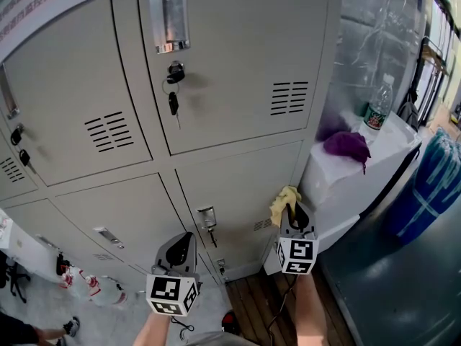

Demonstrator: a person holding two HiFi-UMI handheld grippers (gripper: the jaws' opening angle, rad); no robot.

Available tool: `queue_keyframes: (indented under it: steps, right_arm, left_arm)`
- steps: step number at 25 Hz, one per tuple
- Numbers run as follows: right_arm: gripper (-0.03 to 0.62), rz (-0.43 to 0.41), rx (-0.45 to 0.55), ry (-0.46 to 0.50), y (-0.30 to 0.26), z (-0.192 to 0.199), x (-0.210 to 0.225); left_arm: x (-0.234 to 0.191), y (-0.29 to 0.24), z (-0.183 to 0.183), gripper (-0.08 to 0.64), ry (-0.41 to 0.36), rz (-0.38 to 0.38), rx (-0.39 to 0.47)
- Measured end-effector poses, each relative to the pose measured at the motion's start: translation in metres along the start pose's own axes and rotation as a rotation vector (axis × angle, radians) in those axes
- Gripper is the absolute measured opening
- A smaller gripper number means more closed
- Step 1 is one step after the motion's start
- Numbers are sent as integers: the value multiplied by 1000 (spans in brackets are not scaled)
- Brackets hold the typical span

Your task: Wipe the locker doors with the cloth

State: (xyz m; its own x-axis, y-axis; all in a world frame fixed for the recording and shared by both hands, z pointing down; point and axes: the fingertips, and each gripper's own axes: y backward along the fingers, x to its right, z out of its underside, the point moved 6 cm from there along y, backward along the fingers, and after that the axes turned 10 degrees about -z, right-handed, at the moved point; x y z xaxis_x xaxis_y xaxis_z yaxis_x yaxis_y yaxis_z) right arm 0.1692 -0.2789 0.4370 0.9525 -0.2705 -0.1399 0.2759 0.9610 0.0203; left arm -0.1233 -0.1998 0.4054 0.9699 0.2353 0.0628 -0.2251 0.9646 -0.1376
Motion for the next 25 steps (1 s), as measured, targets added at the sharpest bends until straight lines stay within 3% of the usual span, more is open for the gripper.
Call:
queue_keyframes:
  steps: [13,25]
  right_arm:
    - [74,-58,103,-9,57,-27,-37]
    - [74,-255,55,-85,69,7,-123]
  left_arm:
    - [8,8,7,23,0,-12,-15]
    - [14,17,22,23,7,-31,-37]
